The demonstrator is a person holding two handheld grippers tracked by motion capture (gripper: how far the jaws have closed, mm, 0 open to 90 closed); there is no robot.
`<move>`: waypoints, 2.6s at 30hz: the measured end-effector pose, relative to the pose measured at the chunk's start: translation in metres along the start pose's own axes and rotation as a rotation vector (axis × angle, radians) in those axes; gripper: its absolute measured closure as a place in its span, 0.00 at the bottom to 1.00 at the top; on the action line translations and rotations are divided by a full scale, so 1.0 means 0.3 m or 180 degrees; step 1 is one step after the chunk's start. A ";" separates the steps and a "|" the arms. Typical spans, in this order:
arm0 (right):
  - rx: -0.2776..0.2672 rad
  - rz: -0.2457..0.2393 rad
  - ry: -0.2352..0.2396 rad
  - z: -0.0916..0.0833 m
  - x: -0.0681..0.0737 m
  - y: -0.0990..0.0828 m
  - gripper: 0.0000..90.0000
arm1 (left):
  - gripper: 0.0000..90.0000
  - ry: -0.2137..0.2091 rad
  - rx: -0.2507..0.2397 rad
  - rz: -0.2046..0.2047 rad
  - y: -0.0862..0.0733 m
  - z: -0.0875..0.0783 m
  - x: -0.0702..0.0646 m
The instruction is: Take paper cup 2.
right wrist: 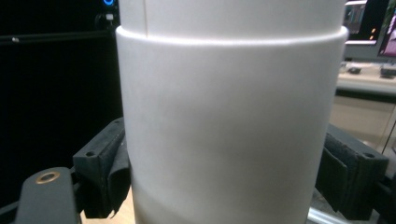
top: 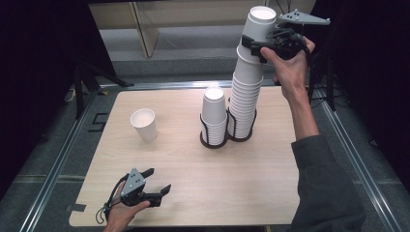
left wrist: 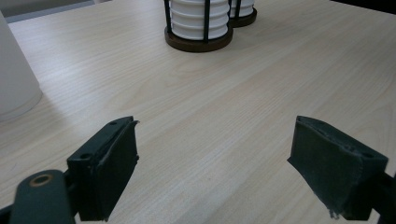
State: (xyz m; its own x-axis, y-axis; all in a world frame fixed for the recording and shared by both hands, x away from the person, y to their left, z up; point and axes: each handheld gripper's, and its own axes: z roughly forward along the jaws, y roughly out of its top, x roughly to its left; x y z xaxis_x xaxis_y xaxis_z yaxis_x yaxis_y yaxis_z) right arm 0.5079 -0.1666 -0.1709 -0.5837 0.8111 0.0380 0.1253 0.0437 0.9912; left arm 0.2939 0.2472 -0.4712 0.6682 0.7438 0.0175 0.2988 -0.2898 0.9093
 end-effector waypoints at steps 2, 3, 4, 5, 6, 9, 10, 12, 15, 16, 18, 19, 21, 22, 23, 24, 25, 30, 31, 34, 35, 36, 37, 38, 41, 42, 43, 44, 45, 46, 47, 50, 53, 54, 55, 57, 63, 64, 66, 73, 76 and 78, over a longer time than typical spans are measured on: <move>-0.0049 0.0002 -0.0021 -0.015 0.007 0.025 0.18 | 0.16 -0.0022 -0.0039 0.0000 -0.001 0.005 -0.001; -0.0084 -0.0030 -0.0028 -0.023 0.006 0.037 0.18 | 0.16 -0.0025 -0.0024 0.0007 -0.001 0.005 -0.002; -0.0122 -0.0023 -0.0028 -0.033 0.007 0.049 0.18 | 0.16 -0.0039 -0.0017 -0.0022 -0.002 0.005 -0.005; -0.0155 -0.0026 -0.0030 -0.044 0.006 0.060 0.19 | 0.16 -0.0038 -0.0013 -0.0030 -0.003 0.005 -0.007; -0.0160 0.0001 -0.0025 -0.056 0.008 0.069 0.19 | 0.16 -0.0031 0.0005 0.0075 0.000 0.004 0.000; -0.0182 0.0016 -0.0037 -0.088 0.007 0.085 0.19 | 0.16 -0.0033 -0.0007 0.0043 0.000 0.004 -0.001; -0.0190 -0.0014 -0.0032 -0.096 0.004 0.085 0.19 | 0.16 -0.0047 -0.0015 -0.0014 -0.003 0.006 -0.003; -0.0190 -0.0014 -0.0032 -0.122 0.003 0.086 0.19 | 0.16 -0.0038 -0.0020 -0.0008 -0.002 0.007 -0.004; -0.0184 -0.0054 -0.0038 -0.157 -0.001 0.086 0.19 | 0.16 -0.0036 -0.0018 0.0037 -0.001 0.008 -0.003; -0.0202 -0.0055 -0.0026 -0.169 0.000 0.087 0.19 | 0.16 -0.0036 -0.0019 0.0034 -0.001 0.009 -0.003; -0.0190 -0.0056 -0.0026 -0.198 -0.001 0.084 0.19 | 0.16 -0.0030 -0.0015 0.0036 -0.001 0.009 -0.002; -0.0167 -0.0053 -0.0026 -0.208 -0.002 0.081 0.19 | 0.16 -0.0022 -0.0016 0.0057 -0.001 0.009 0.000; -0.0128 -0.0060 -0.0012 -0.234 0.003 0.065 0.19 | 0.16 -0.0020 -0.0016 0.0060 -0.001 0.009 0.001; -0.0116 -0.0100 -0.0019 -0.246 0.004 0.055 0.19 | 0.16 -0.0021 -0.0014 0.0066 -0.001 0.010 0.001; -0.0108 -0.0109 -0.0018 -0.257 0.005 0.043 0.19 | 0.16 -0.0019 0.0017 0.0150 0.001 0.008 0.006; -0.0102 -0.0101 0.0005 -0.266 0.006 0.029 0.19 | 0.16 -0.0034 -0.0050 -0.0029 -0.004 0.013 -0.006; -0.0073 -0.0089 0.0021 -0.275 0.008 0.015 0.19 | 0.16 -0.0019 0.0000 0.0032 -0.002 0.010 -0.003; -0.0046 -0.0027 0.0086 -0.319 0.016 -0.052 0.19 | 0.16 -0.0013 -0.0018 -0.0027 -0.004 0.013 -0.003; -0.0057 -0.0073 0.0067 -0.330 0.015 -0.065 0.19 | 0.16 -0.0010 -0.0004 0.0012 -0.002 0.012 -0.001; -0.0053 -0.0057 0.0108 -0.355 0.017 -0.096 0.19 | 0.16 0.0013 0.0007 -0.0021 -0.004 0.013 -0.003; -0.0039 -0.0038 0.0129 -0.363 0.022 -0.108 0.19 | 0.16 0.0012 0.0012 0.0008 -0.003 0.013 -0.001; -0.0031 -0.0039 0.0121 -0.372 0.028 -0.125 0.19 | 0.16 -0.0006 -0.0022 -0.0012 -0.004 0.017 -0.001; -0.0022 -0.0056 0.0134 -0.376 0.030 -0.132 0.19 | 0.16 0.0008 0.0027 0.0018 -0.002 0.014 -0.001; 0.0000 -0.0064 0.0149 -0.385 0.038 -0.149 0.19 | 0.16 -0.0002 0.0002 0.0027 -0.003 0.017 0.000; 0.0042 -0.0087 0.0231 -0.401 0.064 -0.197 0.19 | 0.16 -0.0002 -0.0004 -0.0067 -0.007 0.019 -0.006; 0.0054 -0.0114 0.0240 -0.402 0.070 -0.209 0.19 | 0.16 0.0008 0.0035 -0.0001 -0.007 0.017 0.000; 0.0105 -0.0062 0.0264 -0.404 0.083 -0.226 0.19 | 0.16 -0.0001 0.0027 0.0003 -0.006 0.017 0.001; 0.0131 -0.0060 0.0282 -0.406 0.089 -0.238 0.19 | 0.16 -0.0001 0.0020 0.0019 -0.005 0.017 0.004; 0.0120 -0.0072 0.0312 -0.405 0.096 -0.259 0.19 | 0.16 -0.0005 0.0024 -0.0068 -0.007 0.017 0.000; 0.0116 -0.0113 0.0325 -0.404 0.098 -0.271 0.19 | 0.16 -0.0002 0.0011 -0.0056 -0.007 0.018 0.002; 0.0145 -0.0090 0.0361 -0.399 0.107 -0.293 0.19 | 0.16 0.0007 0.0014 0.0001 -0.005 0.018 0.006; 0.0269 -0.0021 0.0423 -0.382 0.128 -0.350 0.19 | 0.16 -0.0003 0.0017 -0.0064 -0.008 0.018 0.002; 0.0258 -0.0009 0.0505 -0.361 0.142 -0.403 0.19 | 0.16 0.0005 0.0038 -0.0007 -0.007 0.017 0.006; 0.0254 -0.0013 0.0542 -0.352 0.149 -0.421 0.19 | 0.16 0.0002 0.0007 -0.0089 -0.009 0.020 0.000; 0.0284 0.0003 0.0557 -0.347 0.156 -0.437 0.19 | 0.16 -0.0001 0.0007 -0.0083 -0.008 0.020 0.001; 0.0276 -0.0020 0.0602 -0.334 0.167 -0.466 0.19 | 0.16 0.0001 0.0009 0.0003 -0.006 0.020 0.005; 0.0345 0.0114 0.0812 -0.280 0.230 -0.572 0.19 | 0.16 -0.0003 0.0014 0.0013 -0.006 0.021 0.003; 0.0293 0.0112 0.0856 -0.266 0.241 -0.589 0.19 | 0.16 -0.0006 -0.0010 -0.0012 -0.008 0.023 0.002; 0.0319 0.0063 0.0859 -0.256 0.255 -0.606 0.19 | 0.16 0.0003 0.0005 -0.0003 -0.007 0.021 0.003; 0.0396 0.0090 0.1020 -0.223 0.319 -0.662 0.19 | 0.16 0.0011 0.0004 0.0001 -0.006 0.021 0.008; 0.0386 0.0087 0.1055 -0.208 0.335 -0.684 0.19 | 0.16 0.0016 0.0020 -0.0034 -0.008 0.019 0.007; 0.0435 0.0123 0.1071 -0.204 0.344 -0.697 0.19 | 0.16 0.0040 0.0027 -0.0018 -0.006 0.019 0.004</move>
State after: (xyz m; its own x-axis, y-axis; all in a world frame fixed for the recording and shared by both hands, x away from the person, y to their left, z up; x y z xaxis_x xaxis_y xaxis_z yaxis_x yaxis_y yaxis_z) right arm 0.3725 -0.1277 -0.3665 -0.8048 0.5774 0.1374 0.2452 0.1126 0.9629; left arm 0.2979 0.2452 -0.4751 0.6579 0.7529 0.0177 0.3083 -0.2907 0.9058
